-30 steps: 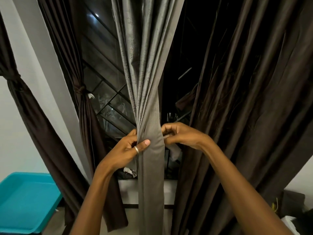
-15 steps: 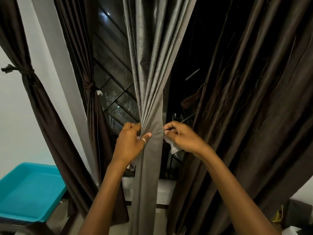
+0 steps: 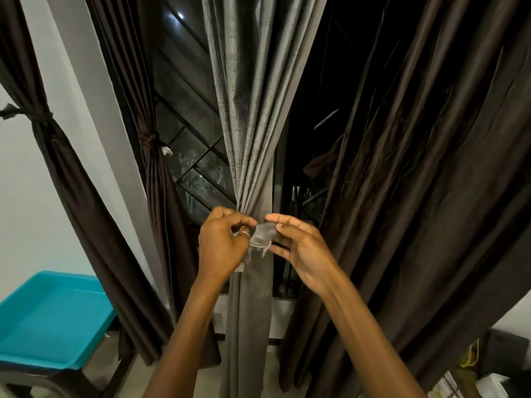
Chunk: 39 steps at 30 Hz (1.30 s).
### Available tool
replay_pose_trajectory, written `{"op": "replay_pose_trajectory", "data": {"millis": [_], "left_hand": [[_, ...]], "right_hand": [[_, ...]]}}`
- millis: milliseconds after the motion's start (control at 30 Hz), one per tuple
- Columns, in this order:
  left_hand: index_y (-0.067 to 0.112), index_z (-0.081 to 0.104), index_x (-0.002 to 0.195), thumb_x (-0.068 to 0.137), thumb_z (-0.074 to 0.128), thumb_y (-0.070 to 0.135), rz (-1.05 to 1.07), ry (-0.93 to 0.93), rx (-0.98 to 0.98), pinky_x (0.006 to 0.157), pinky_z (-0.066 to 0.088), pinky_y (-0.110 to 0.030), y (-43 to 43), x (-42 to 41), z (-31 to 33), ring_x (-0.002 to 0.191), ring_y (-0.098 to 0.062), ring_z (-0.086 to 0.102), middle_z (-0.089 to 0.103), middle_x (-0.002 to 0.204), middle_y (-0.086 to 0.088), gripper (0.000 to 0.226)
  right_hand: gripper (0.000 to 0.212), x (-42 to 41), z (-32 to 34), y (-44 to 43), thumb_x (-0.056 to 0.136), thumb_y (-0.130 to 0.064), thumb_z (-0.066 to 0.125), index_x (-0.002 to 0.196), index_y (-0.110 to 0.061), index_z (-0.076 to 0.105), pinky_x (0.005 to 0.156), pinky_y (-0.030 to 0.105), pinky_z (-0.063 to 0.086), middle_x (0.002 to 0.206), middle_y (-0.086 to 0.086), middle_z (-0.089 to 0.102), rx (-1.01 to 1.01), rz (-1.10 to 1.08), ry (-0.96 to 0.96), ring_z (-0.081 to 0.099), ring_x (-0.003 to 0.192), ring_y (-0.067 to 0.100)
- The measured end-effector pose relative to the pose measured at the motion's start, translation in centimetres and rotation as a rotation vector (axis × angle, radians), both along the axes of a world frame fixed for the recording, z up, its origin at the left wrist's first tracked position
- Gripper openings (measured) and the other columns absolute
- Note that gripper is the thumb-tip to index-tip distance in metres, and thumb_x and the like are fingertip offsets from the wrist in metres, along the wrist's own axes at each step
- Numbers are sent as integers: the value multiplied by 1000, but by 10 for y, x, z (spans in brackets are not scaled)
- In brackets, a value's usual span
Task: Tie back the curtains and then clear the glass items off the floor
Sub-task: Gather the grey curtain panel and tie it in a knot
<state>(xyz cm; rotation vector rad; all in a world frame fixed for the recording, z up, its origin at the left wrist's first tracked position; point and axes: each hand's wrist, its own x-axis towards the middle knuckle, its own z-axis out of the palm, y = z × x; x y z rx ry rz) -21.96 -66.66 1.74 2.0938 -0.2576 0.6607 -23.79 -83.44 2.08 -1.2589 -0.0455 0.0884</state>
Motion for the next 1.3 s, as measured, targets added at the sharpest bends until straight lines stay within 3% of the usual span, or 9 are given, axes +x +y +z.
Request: {"op": "replay_pose_trajectory", "data": {"millis": [133,267,467,633,800,900,1067,1200,1300], "left_hand": [[23,79,90,93,59,15,-100,128,-96,72,40,-7,2,-4,6,85,3,57,61,88,5,22],[24,77,80,96,60,46,-137,169,31,67,36,-6,1,-4,8,81,3,54,55,80,2,32],[13,70,72,95,65,38,-88,132,127,62,38,-14,3,5,6,75,-3,54,55,74,3,34],[16,71,76,95,65,33,-97,138,130,62,36,-6,-1,5,7,72,-2,55,55,78,4,27],[20,73,86,96,60,39,-39,83,261,70,41,-23,0,3,6,89,-13,56,58,86,3,25],[26,73,100,98,53,46,108,51,372,70,44,-28,-4,-5,10,104,-14,52,63,100,6,28],[26,64,89,100,49,46,57,69,300,61,38,-25,-12,-12,18,90,-5,49,60,79,11,28],[24,64,94,101,45,47,-19,104,329,66,48,-30,-12,-8,20,96,-8,51,61,82,6,30],[22,62,100,102,40,46,-9,141,399,66,48,-33,-10,-6,21,95,-13,54,59,86,1,33]], "right_hand": [[38,-3,-4,-1,95,-8,49,127,-16,69,103,45,51,124,7,72,-23,2,-36,65,121,20],[48,-7,-7,4,97,2,43,135,-19,62,106,51,48,130,4,70,-40,24,-64,64,122,18],[50,-11,-15,20,98,2,59,141,-21,52,93,42,58,129,-2,70,-18,10,-121,69,116,21],[69,-11,-24,38,89,8,70,142,-26,42,86,38,61,128,-11,67,-43,-63,-149,74,105,24],[84,-5,-26,46,91,-2,72,152,-35,25,88,39,62,135,-1,65,-124,-133,-201,73,108,20],[94,-6,-32,50,93,-1,70,155,-38,10,81,30,61,131,2,68,-57,-136,-169,73,107,20],[61,-7,-46,61,93,9,62,142,-14,32,81,25,58,128,16,65,-41,-142,-175,70,111,20],[45,-7,-48,71,89,-13,65,129,-6,44,85,26,56,114,4,67,-150,-178,-279,69,107,13],[38,-5,-48,69,94,0,62,128,-5,46,86,27,57,113,4,68,-180,-139,-299,69,106,12]]}}
